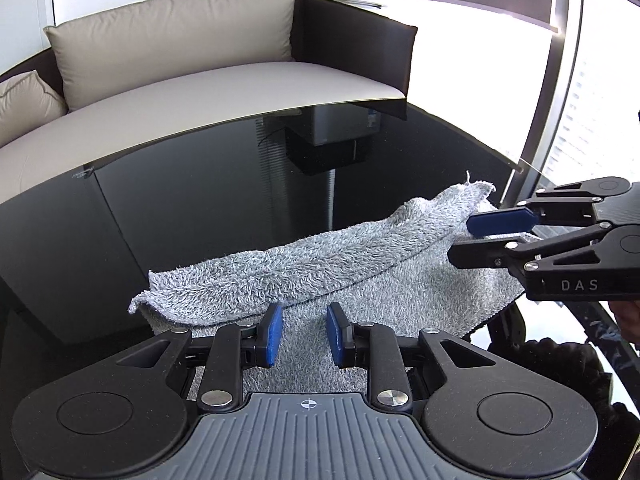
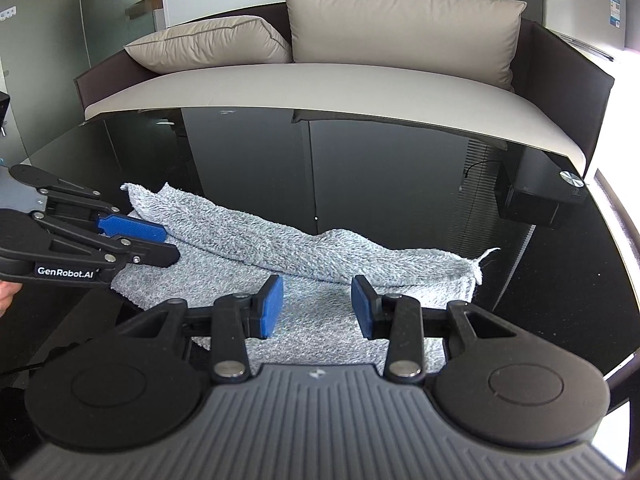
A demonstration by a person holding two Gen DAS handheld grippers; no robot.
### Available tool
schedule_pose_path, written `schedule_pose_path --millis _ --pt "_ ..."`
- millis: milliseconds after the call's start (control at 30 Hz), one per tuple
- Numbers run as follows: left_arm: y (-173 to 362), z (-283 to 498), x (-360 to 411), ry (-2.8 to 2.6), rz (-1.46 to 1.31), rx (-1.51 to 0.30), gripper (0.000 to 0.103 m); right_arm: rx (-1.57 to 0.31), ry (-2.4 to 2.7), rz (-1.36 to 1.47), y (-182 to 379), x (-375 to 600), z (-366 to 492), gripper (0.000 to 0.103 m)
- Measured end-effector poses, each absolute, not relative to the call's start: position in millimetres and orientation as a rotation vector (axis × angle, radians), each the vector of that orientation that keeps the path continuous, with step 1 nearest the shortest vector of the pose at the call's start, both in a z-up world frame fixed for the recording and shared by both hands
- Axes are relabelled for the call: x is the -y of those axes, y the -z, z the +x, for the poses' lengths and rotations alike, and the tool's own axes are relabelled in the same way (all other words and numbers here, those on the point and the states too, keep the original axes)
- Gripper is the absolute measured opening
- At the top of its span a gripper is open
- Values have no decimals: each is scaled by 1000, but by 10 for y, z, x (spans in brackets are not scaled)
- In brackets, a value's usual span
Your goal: Fold towel
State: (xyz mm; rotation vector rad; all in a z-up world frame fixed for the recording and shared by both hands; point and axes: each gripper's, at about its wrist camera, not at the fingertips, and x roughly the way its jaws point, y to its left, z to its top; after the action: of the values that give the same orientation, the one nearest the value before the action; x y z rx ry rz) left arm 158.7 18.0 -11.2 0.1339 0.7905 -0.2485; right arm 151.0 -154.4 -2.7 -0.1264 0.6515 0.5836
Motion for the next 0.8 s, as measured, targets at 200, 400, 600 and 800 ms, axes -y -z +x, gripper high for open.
schedule_pose_path --millis 200,400,600,800 --pt "123 1603 -188 242 116 -791 25 -670 -623 -140 67 1429 1538 40" --pt "121 1575 -197 241 115 -791 25 -678 -630 -119 80 1327 1611 42" --pt "133 1571 -167 238 116 -788 26 -663 -607 -102 92 1260 1717 42" --pt "154 1586 -148 239 112 -785 26 -638 -547 -63 90 1254 1879 42"
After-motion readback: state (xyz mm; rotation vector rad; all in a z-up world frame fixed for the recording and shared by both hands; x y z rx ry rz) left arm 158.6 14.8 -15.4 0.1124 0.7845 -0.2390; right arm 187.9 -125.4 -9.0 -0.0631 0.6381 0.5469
